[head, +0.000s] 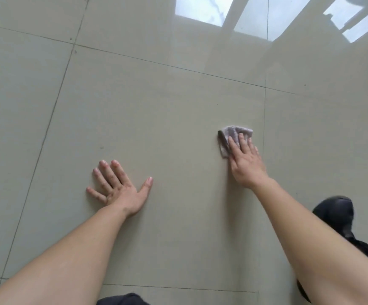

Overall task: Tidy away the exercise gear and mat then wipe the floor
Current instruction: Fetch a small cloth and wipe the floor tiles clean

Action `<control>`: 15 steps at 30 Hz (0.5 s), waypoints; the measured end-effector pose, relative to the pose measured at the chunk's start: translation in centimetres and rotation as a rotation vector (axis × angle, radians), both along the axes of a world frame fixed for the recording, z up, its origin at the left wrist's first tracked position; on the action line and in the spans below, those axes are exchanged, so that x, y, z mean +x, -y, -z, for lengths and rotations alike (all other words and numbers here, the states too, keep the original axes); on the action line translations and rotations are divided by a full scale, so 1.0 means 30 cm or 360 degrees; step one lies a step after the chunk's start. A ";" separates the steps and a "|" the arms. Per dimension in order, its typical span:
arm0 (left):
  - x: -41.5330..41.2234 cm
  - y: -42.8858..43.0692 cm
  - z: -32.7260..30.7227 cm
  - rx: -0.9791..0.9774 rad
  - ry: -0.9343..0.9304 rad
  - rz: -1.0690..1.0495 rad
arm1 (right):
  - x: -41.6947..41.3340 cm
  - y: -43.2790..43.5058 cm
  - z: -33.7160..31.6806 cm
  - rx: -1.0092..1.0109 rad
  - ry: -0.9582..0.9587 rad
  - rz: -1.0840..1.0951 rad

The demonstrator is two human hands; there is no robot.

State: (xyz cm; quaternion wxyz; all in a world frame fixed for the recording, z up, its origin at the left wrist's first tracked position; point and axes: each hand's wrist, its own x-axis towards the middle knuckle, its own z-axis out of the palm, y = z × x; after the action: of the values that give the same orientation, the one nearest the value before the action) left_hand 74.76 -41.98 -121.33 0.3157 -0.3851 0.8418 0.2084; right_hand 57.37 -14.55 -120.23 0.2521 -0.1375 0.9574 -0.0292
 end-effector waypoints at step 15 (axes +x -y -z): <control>0.032 -0.045 0.074 -0.0455 -0.0277 -0.0108 | 0.054 0.377 0.115 -0.0572 -0.0168 -0.1465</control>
State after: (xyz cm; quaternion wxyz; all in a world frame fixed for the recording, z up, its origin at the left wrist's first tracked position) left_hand 75.71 -40.63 -123.55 0.1763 -0.4347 0.8736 0.1297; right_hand 58.97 -25.87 -123.69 0.1623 -0.5884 0.7888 -0.0725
